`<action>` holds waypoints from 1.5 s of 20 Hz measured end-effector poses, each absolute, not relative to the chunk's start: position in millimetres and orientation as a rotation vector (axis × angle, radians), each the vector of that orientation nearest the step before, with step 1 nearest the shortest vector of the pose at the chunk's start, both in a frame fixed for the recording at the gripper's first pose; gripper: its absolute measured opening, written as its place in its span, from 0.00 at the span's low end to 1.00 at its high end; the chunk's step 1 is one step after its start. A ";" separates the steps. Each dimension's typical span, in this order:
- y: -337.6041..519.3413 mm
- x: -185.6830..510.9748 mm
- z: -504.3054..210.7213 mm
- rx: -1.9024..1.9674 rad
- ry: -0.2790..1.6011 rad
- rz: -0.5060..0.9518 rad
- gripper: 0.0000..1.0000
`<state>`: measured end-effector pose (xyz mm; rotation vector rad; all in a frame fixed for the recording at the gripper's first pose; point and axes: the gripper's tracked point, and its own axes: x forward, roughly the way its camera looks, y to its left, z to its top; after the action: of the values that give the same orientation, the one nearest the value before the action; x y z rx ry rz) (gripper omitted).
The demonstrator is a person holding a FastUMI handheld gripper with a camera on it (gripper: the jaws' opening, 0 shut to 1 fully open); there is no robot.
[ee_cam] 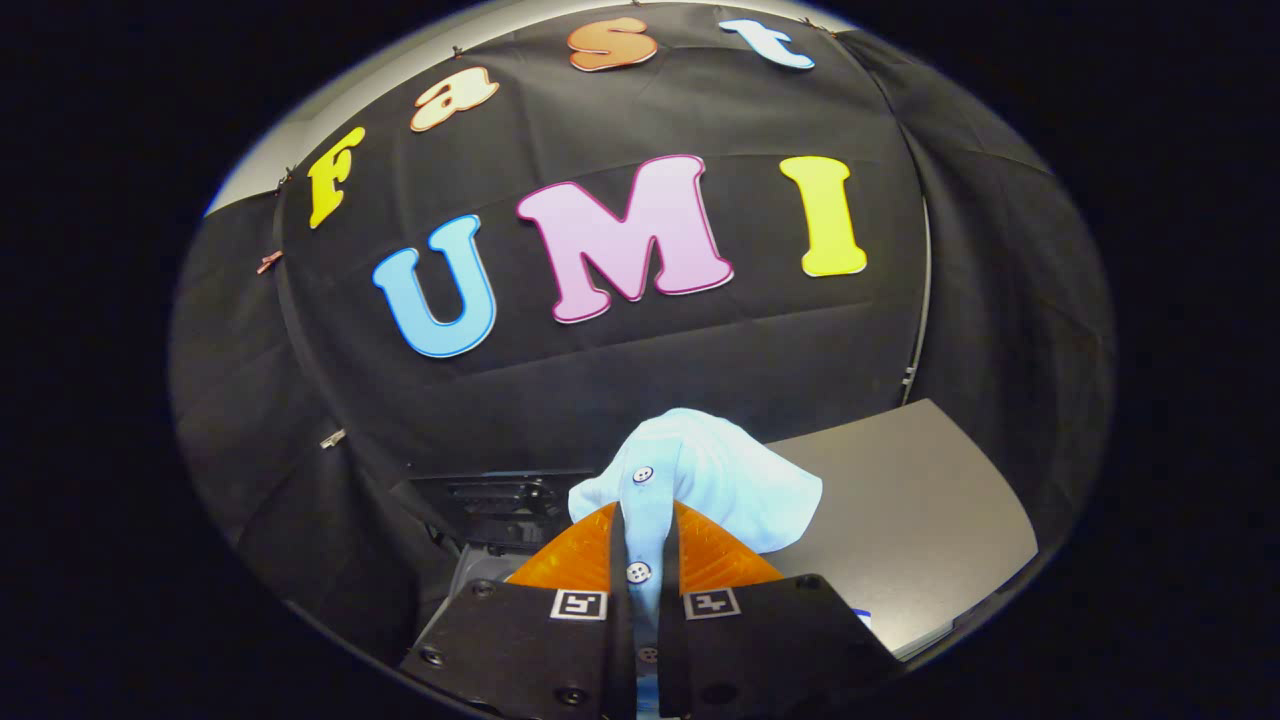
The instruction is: Put the clothes into the washing machine and then close the washing machine lid.
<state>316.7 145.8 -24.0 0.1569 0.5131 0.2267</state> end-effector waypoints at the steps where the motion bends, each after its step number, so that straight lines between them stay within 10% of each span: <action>1: 159.8 314.6 -23.5 0.169 0.517 0.244 0.13; 15: 357.2 302.8 -93.7 0.114 0.600 0.370 0.13; 30: 400.9 319.4 -326.6 0.025 0.809 0.341 0.13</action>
<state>319.4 400.9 -326.6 0.0249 0.8094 0.3405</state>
